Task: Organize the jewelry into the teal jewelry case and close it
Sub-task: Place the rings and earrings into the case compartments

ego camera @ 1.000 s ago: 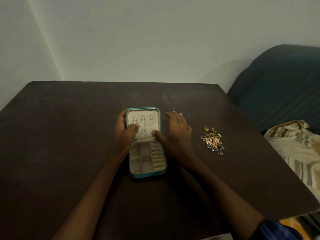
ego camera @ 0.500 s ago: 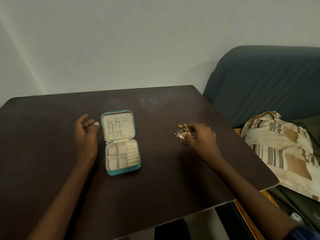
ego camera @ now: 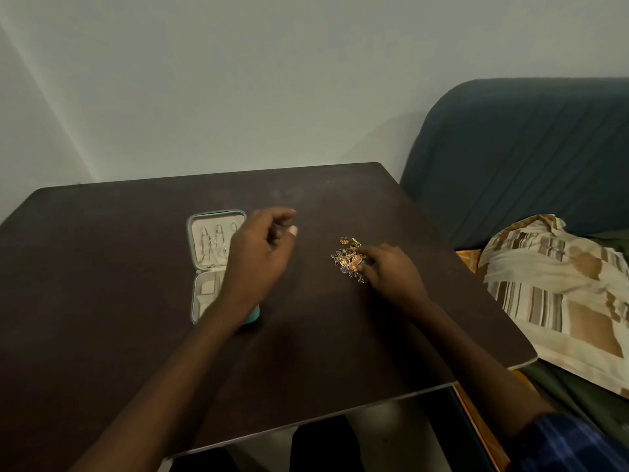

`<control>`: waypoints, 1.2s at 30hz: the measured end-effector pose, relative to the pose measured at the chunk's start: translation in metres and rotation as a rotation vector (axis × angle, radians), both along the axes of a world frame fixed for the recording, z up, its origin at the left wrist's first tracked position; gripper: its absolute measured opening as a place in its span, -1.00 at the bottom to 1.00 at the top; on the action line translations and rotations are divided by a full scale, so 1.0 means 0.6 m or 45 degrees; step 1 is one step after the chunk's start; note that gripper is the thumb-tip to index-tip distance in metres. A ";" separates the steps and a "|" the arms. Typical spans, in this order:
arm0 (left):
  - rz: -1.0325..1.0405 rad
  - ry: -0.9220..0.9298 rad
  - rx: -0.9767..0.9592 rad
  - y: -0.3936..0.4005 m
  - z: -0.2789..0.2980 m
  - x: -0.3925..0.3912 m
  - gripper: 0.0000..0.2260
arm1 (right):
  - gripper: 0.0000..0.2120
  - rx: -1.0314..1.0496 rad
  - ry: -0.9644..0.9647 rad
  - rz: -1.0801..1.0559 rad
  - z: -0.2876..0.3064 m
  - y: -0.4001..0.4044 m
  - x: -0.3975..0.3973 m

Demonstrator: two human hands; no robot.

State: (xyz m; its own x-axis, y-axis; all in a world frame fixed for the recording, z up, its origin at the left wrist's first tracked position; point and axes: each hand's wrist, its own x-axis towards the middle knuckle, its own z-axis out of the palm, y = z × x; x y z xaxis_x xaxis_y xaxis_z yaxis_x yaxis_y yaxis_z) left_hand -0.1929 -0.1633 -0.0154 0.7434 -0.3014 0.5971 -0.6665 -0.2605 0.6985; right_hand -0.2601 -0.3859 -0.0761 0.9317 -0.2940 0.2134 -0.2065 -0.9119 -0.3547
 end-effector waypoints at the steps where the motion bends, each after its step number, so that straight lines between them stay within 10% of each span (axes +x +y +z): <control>1: -0.026 0.000 0.030 -0.009 -0.005 -0.005 -0.80 | -0.69 -0.058 0.011 0.023 0.001 0.001 0.004; 13: -0.070 0.129 0.170 -0.039 -0.048 -0.027 -0.82 | -0.88 -0.346 -0.219 0.139 -0.016 -0.004 0.011; 22: -0.319 0.719 0.042 -0.055 -0.059 -0.042 -0.84 | -0.94 0.551 -0.333 -0.070 0.062 0.026 -0.005; 28: -0.480 0.769 -0.197 -0.074 -0.053 -0.081 -0.54 | -0.78 1.266 -0.369 -0.008 0.099 0.065 -0.025; 36: -0.264 0.485 -0.179 -0.058 -0.069 -0.081 -0.83 | -0.74 1.960 0.000 -0.168 0.066 0.102 -0.044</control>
State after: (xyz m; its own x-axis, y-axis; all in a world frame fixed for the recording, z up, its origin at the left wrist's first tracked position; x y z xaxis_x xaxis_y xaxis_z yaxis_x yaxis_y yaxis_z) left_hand -0.2416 -0.1982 -0.0565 0.8506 -0.4028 0.3381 -0.3829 -0.0337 0.9232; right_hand -0.2864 -0.3248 -0.0363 0.8824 -0.2995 -0.3629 -0.2534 0.3473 -0.9029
